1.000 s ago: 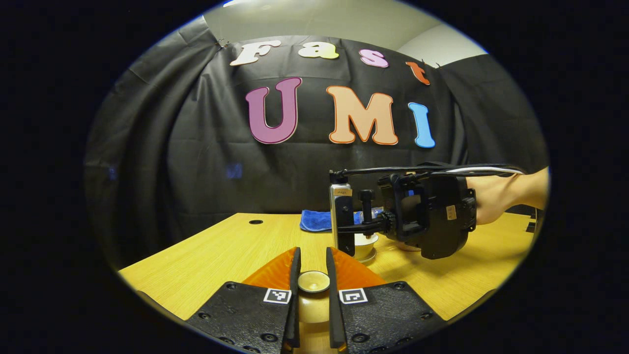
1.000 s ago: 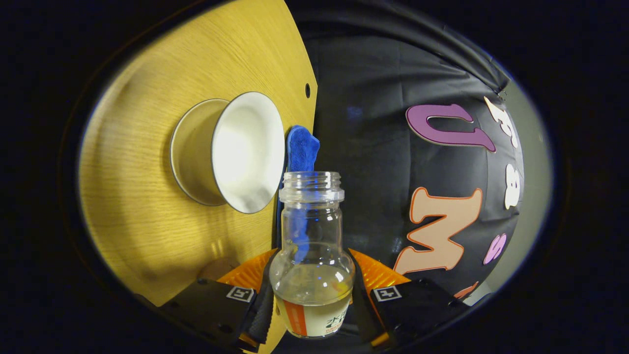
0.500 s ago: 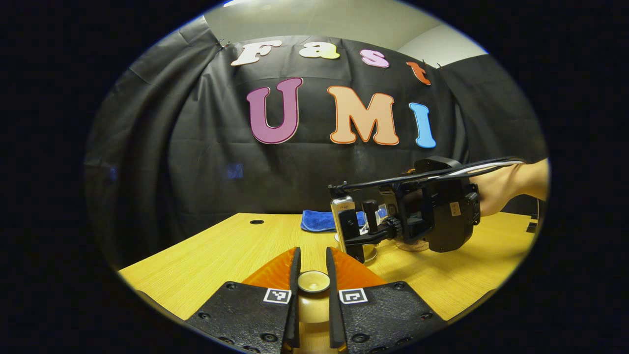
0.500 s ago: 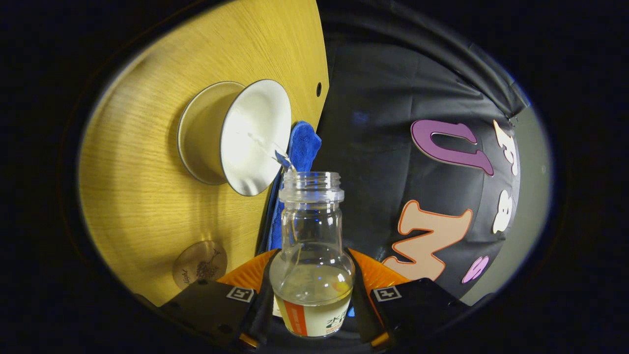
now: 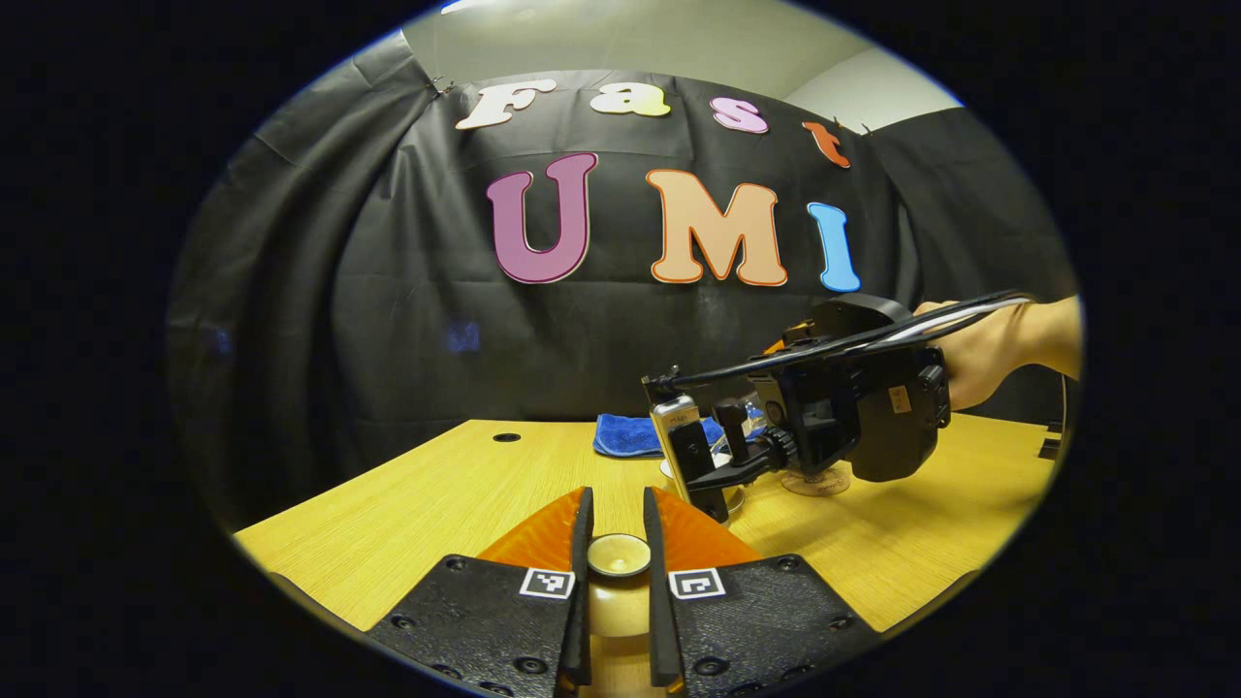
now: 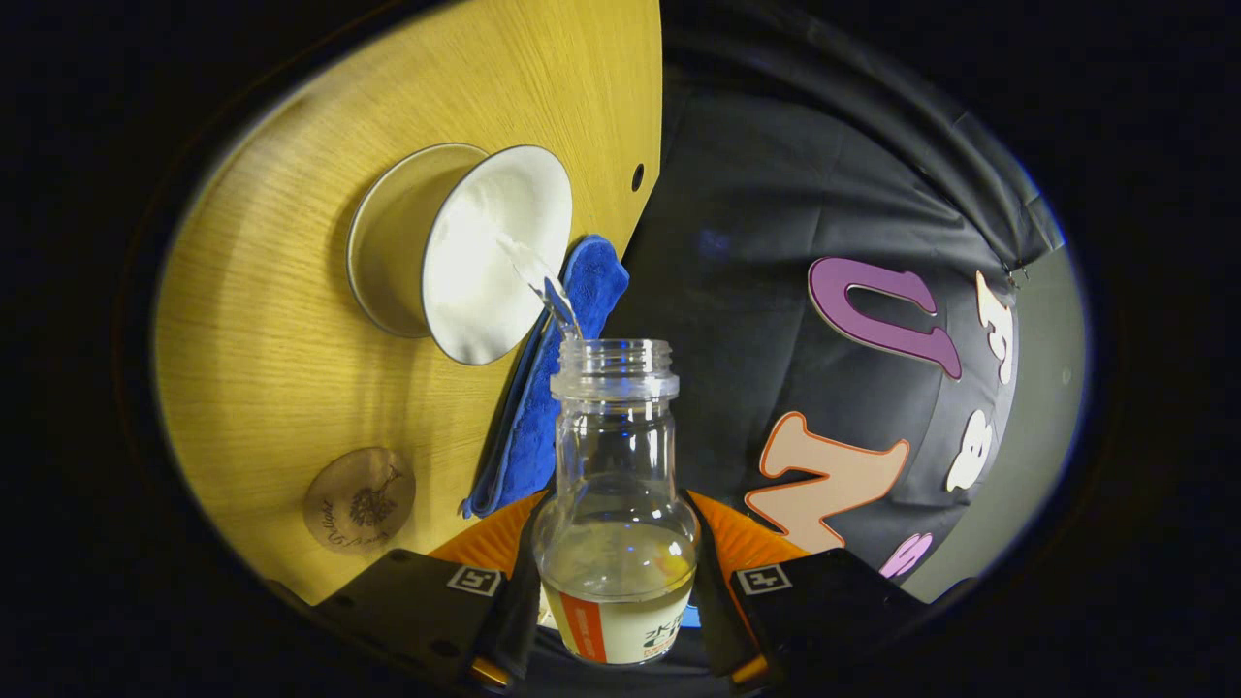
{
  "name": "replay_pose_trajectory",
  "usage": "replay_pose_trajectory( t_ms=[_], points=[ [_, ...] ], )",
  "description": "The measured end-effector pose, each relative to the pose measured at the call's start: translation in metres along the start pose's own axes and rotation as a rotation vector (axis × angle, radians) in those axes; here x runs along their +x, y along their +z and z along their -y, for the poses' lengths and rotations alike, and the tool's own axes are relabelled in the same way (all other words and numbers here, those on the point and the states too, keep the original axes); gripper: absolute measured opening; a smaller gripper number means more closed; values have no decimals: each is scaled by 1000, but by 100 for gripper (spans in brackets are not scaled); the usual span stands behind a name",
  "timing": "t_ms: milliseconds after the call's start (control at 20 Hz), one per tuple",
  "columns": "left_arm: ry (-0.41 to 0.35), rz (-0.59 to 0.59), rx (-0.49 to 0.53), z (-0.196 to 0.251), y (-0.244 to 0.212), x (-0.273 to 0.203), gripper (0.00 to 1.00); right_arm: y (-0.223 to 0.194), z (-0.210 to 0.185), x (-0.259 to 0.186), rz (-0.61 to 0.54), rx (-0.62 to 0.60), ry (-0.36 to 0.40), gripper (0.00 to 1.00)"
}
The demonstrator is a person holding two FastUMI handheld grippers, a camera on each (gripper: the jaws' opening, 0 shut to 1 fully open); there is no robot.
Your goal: Open the teacup lid with one hand, grasp the water bottle and pour water into the teacup with the other hand; after pouring, place the water bottle on the coaster and then close the teacup lid.
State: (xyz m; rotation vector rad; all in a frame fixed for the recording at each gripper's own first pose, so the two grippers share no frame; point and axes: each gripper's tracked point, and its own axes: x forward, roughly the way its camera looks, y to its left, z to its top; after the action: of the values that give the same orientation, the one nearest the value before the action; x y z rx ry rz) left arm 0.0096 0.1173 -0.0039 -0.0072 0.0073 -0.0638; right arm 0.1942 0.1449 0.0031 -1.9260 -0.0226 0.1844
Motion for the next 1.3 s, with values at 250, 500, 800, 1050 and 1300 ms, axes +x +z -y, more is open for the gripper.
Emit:
replay_pose_trajectory(
  t_ms=[250,500,800,1050,1300],
  points=[
    [0,0,0,0,-1,0,21,-1,4,-1,9,-62,-11,72],
    [0,0,0,0,0,0,20,1,11,-1,22,-115,-26,71],
    [0,-1,0,0,0,0,21,3,15,-2,17,-125,-33,72],
    [0,0,0,0,0,0,21,3,19,-1,18,-142,-33,72],
    [0,1,0,0,0,0,21,1,19,2,14,-145,-32,72]
  ],
)
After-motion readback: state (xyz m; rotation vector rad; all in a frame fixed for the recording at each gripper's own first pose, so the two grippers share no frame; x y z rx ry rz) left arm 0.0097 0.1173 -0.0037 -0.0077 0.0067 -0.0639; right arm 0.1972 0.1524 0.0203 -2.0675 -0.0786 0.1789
